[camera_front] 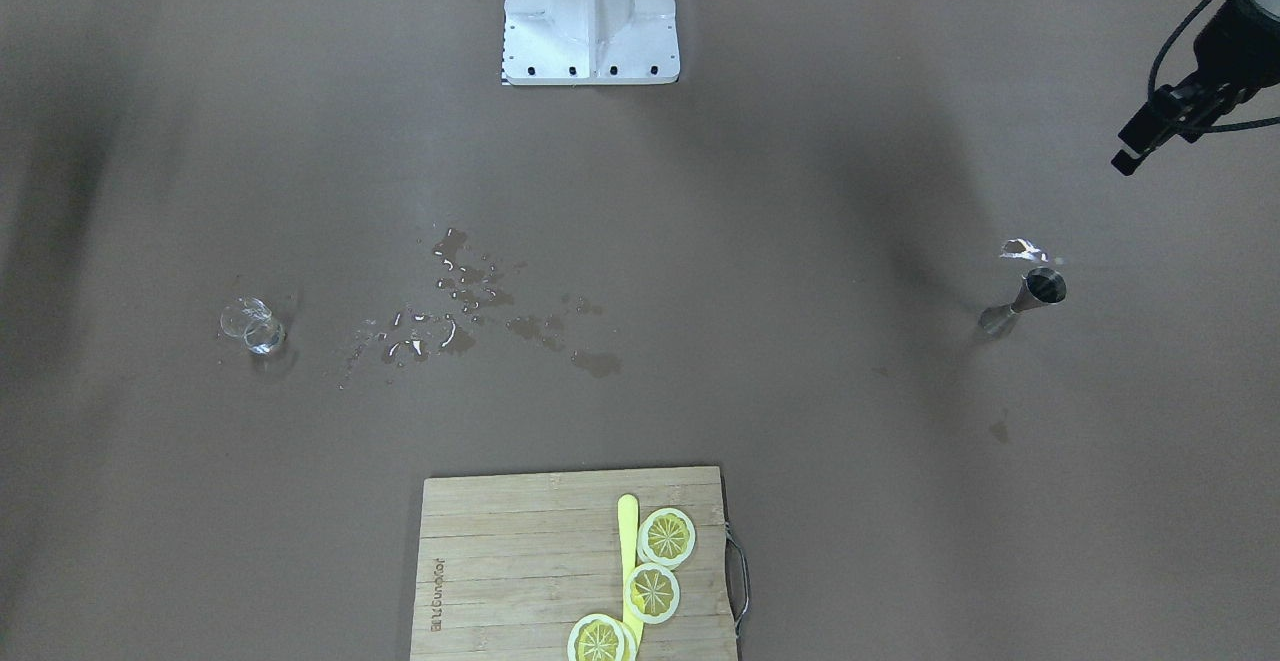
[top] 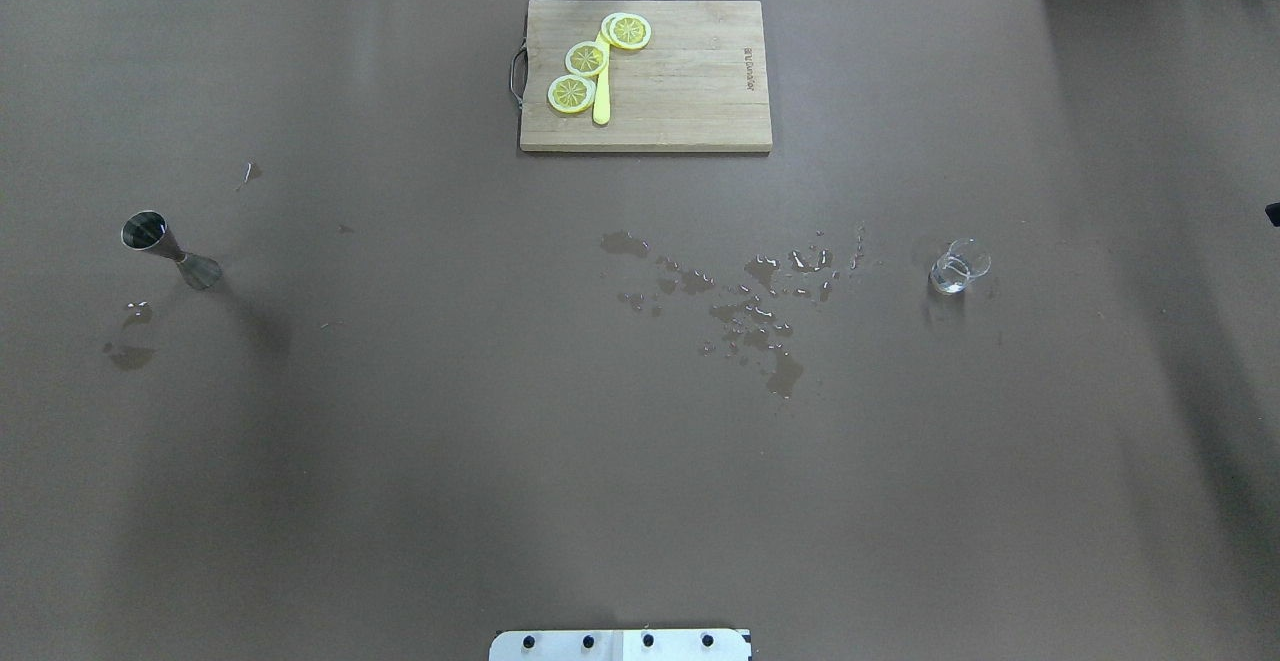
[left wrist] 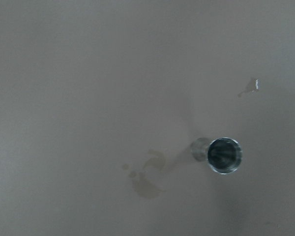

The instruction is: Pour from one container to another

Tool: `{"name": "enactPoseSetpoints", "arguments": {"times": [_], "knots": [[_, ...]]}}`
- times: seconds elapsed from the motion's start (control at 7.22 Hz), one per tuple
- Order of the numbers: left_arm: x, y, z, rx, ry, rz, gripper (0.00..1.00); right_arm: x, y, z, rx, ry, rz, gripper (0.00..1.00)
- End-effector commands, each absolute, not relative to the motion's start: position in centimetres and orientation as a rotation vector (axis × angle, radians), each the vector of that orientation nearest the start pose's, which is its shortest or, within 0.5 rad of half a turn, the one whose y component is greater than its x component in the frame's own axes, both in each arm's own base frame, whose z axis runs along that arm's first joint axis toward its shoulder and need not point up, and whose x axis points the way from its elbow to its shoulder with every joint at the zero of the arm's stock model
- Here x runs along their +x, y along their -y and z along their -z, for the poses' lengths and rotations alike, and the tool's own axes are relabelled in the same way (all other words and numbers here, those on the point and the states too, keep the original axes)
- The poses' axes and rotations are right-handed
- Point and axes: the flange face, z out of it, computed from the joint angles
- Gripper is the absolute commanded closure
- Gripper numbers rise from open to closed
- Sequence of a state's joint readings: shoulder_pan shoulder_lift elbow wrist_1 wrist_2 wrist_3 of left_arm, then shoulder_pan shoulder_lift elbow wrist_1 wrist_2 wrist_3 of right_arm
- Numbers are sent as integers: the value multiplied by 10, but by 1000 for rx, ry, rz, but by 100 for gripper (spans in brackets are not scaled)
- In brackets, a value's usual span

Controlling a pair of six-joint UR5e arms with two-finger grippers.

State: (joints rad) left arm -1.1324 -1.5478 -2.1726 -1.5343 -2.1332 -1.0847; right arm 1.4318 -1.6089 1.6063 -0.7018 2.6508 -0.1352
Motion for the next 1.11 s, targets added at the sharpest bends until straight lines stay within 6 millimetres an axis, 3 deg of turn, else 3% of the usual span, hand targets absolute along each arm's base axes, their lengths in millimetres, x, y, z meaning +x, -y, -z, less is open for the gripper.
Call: {"name": "enactPoseSetpoints", "arguments": {"times": [0.0,0.28,0.42,0.55,0.69,0.97], "knots": [[184,410,-395,147,-742,484,1,-23,477,-544,897,1018,779,0],[207,380,-393,184,-754,508,1,-24,474,-563,911,1018,788,0],[227,363,-391,227,-728,514,1,-24,474,-563,910,1018,789,0],[249,334,-395,295,-684,512,1,-33,472,-563,898,1029,799,0],[260,324,-393,345,-702,527,1,-58,456,-577,842,1065,835,0],[270,311,-404,485,-645,517,1,-75,447,-566,962,991,889,0]]}}
